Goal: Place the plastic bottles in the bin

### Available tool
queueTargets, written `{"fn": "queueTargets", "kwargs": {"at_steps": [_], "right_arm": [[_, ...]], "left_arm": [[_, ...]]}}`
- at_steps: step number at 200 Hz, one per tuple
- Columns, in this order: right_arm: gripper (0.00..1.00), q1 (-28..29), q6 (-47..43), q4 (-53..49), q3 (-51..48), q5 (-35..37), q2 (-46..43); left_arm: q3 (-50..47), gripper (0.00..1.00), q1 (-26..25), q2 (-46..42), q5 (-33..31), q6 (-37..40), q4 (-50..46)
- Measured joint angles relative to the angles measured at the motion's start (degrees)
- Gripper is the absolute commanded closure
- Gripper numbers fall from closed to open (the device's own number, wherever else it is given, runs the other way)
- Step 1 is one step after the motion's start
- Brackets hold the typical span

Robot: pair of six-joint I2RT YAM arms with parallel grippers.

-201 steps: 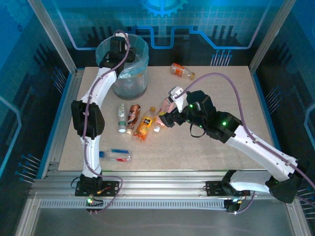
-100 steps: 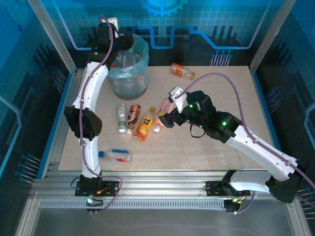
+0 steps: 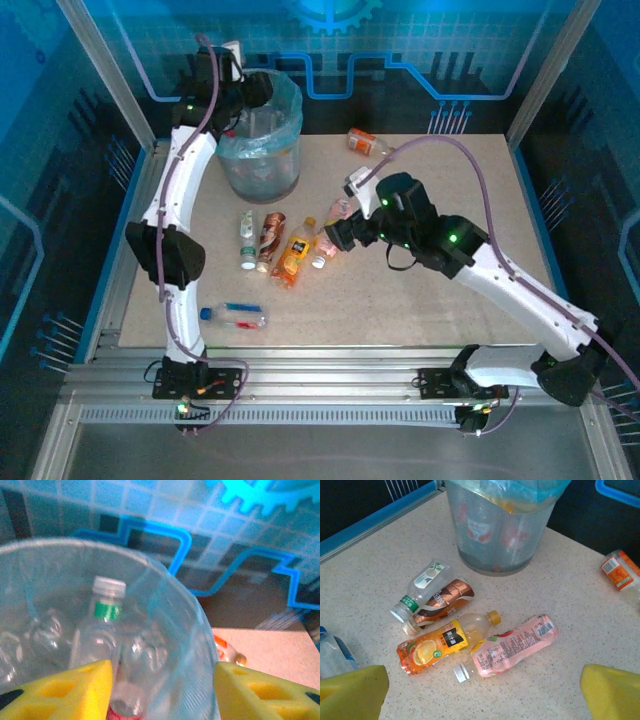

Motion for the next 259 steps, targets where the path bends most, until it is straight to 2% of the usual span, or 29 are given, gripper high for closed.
{"fn": "queueTargets", "kwargs": {"at_steps": [21,45,66,93,121,155,195,259], "right_arm": [[0.01,-0.50,3.34,-1.27,0.09,0.31,3.19],[0.00,-1.36,8.85,-2.89,0.11,1.18,8.46],[0.00,-1.70,14.73,-4.04,0.33,2.10,14.01],[0.00,-1.70,21.38,-2.97,-0.79,2.71,18.93],[0.00,-1.73,26.62,-0.63,-1.97,3.23,22.14],[0.00,-1.84,30.23,3.76,-1.97,1.81,27.69],[0.03,-3.61,32.72,8.24,-2.56,1.22,32.79],[0.18,-7.76,35.15,14.19,-8.98,-0.76,33.86]], "left_arm": [[-11.28,0.37,-3.67,-9.75,0.13,0.81,1.01],[-25.27,0.27,-9.40,-23.71,0.26,3.52,4.33],[-38.82,0.25,-13.25,-36.92,0.61,5.84,8.92],[-52.65,0.24,-14.03,-50.40,0.59,7.48,12.22],[-60.67,0.24,-14.03,-58.86,0.59,7.91,12.48],[-65.70,0.23,-14.08,-64.89,0.83,7.87,12.22],[-67.17,0.23,-14.08,-66.23,0.81,7.39,11.37],[-67.41,0.23,-14.08,-66.16,0.79,7.17,11.28]]}}
